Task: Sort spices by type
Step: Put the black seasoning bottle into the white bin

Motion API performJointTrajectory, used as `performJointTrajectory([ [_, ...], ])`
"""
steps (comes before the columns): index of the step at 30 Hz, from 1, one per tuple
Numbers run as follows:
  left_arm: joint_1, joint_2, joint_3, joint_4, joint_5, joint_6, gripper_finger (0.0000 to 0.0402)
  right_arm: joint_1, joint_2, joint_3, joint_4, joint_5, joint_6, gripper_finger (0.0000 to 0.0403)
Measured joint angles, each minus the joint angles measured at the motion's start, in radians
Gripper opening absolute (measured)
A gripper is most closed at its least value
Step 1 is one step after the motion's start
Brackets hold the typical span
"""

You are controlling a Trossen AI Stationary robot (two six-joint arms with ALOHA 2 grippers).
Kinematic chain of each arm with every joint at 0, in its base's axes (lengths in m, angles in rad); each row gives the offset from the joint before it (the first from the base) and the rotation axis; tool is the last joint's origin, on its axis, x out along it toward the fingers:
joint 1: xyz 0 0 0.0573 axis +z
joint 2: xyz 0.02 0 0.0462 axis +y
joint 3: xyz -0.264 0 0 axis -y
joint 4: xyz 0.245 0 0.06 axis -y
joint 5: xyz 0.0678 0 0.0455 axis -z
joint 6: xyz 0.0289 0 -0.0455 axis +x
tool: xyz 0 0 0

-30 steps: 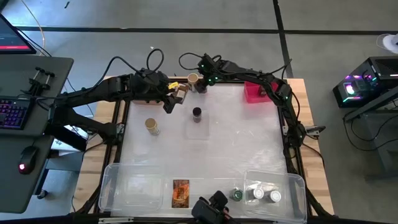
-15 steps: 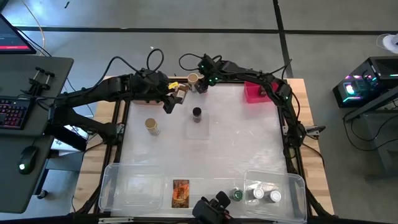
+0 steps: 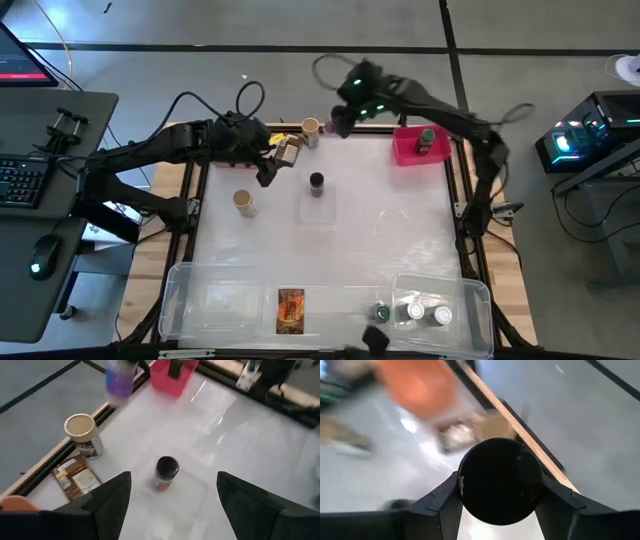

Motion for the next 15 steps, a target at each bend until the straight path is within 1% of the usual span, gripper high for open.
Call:
performJointTrajectory([
  [2, 0.000, -0.002, 0.000, -0.019, -0.009, 0.038, 0.0282, 0.012, -0.082, 0.000, 0.007, -0.090, 0.024, 0.0196],
  [5, 0.000, -0.003, 0.000, -0.035, -0.022, 0.103, 0.0282, 0.055, -0.186, 0.001, 0.012, -0.177, 0.056, 0.0196],
  [8, 0.000, -0.003, 0.000, -0.049, -0.022, 0.156, 0.0282, 0.141, -0.255, 0.001, 0.042, -0.180, 0.125, 0.0196],
  [10, 0.000, -0.003, 0.000, -0.071, -0.021, 0.201, 0.0282, 0.218, -0.290, 0.001, 0.065, -0.178, 0.174, 0.0196],
  [12, 0.000, -0.003, 0.000, -0.099, -0.019, 0.256, 0.0282, 0.310, -0.314, 0.001, 0.068, -0.129, 0.220, 0.0196],
  [15, 0.000, -0.003, 0.000, -0.143, -0.018, 0.337, 0.0282, 0.457, -0.321, 0.001, 0.070, 0.046, 0.315, 0.0196],
])
